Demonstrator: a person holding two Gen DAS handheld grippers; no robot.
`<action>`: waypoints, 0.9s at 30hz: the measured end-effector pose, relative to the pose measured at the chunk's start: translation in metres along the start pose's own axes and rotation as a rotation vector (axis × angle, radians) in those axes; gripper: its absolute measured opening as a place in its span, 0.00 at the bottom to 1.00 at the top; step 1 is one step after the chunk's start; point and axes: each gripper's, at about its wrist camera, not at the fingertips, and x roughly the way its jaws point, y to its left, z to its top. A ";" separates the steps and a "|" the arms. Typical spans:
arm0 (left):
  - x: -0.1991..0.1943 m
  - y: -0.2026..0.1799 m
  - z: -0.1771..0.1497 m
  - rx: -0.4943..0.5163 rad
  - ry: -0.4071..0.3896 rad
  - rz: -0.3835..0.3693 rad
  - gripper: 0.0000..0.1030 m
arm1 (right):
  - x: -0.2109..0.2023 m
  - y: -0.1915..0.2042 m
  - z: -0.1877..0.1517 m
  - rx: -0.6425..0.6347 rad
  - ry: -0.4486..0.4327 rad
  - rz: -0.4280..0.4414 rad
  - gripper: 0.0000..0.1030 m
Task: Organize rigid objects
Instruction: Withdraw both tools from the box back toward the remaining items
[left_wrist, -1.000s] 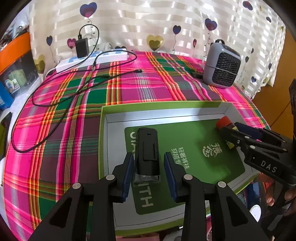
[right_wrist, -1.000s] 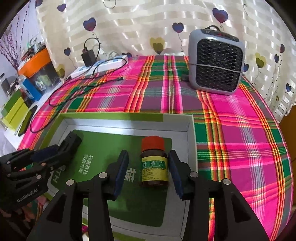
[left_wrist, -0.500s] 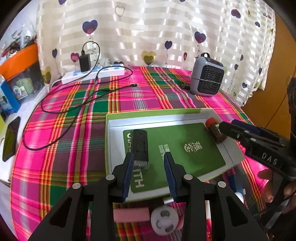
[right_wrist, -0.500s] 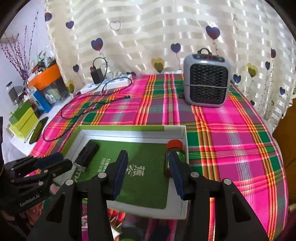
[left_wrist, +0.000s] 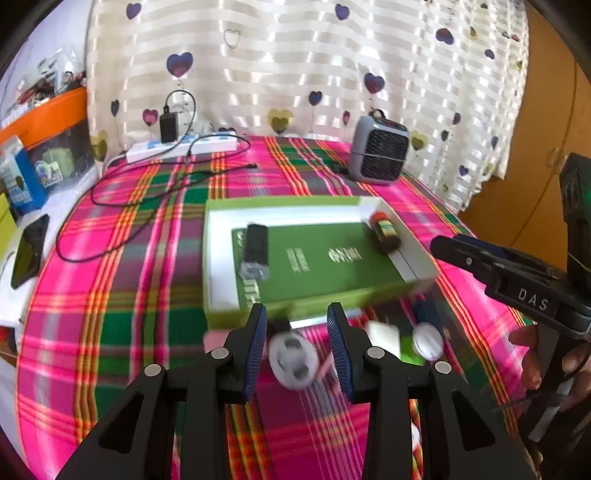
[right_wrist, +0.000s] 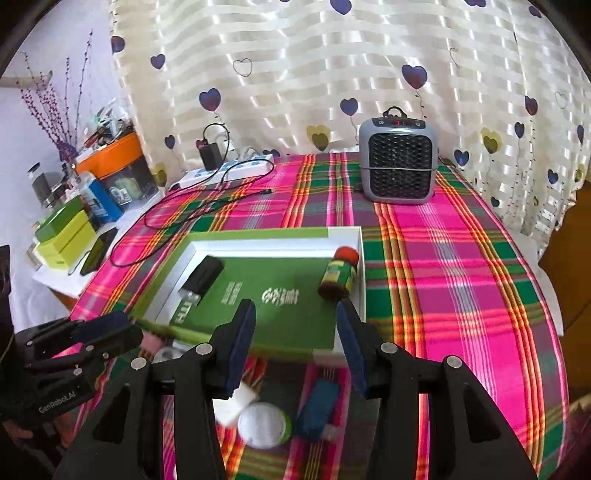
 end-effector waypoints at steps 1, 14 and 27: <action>-0.002 -0.002 -0.004 0.003 0.000 -0.008 0.32 | -0.003 0.001 -0.003 -0.003 -0.004 -0.001 0.45; -0.012 -0.045 -0.061 0.150 0.049 -0.154 0.32 | -0.024 -0.001 -0.045 0.029 -0.016 -0.011 0.45; -0.001 -0.065 -0.089 0.213 0.112 -0.186 0.35 | -0.031 -0.010 -0.073 0.070 -0.001 -0.019 0.45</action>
